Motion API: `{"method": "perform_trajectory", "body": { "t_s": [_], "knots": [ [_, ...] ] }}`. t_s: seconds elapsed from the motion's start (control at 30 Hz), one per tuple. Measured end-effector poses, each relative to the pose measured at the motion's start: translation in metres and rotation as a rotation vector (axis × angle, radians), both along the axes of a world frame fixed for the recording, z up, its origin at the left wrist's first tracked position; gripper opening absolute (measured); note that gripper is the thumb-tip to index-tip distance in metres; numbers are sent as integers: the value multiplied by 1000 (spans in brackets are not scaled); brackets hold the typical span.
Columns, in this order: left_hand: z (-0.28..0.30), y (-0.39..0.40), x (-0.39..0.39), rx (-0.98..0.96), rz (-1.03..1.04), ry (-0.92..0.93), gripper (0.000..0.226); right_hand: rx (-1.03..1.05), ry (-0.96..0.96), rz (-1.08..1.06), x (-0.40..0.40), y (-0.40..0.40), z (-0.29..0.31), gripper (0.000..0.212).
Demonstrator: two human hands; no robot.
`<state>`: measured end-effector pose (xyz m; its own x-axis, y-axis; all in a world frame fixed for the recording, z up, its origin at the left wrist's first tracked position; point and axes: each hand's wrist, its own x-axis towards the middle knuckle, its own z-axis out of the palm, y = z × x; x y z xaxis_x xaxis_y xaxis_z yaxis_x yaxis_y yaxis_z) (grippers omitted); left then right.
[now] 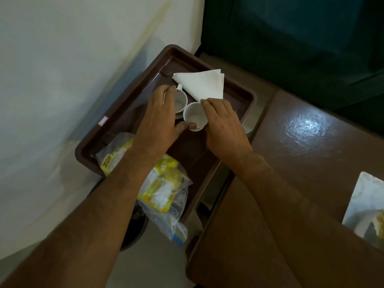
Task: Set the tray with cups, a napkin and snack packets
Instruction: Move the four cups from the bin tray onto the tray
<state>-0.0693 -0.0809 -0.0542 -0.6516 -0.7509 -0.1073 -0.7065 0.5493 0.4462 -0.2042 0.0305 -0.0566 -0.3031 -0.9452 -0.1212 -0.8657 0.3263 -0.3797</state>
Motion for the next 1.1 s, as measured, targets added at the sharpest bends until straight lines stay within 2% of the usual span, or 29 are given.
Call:
{"method": "perform_trajectory", "body": {
  "t_s": [0.17,0.27,0.4,0.57,0.73,0.87,0.9,1.1],
  "knots": [
    [-1,18,2,37,144,70,99,-68,-51,-153,3,6,-4,58],
    [-3,33,2,76,255,124,101,-135,-114,-288,6,13,-6,40],
    [-1,50,1,42,322,140,84,-215,-150,-423,18,19,-7,22],
    [-1,47,3,12,415,220,59,-273,-217,-479,39,20,-9,22],
    [-3,22,-2,63,398,135,61,-295,-228,-576,50,20,-9,25],
    [-2,24,1,21,388,38,16,-258,-298,-734,51,18,-9,22],
    [-2,28,2,7,417,28,11,-245,-317,-757,51,17,-10,22],
    [-9,47,1,66,509,58,31,-211,-368,-766,52,9,-14,33]
  ]
}}
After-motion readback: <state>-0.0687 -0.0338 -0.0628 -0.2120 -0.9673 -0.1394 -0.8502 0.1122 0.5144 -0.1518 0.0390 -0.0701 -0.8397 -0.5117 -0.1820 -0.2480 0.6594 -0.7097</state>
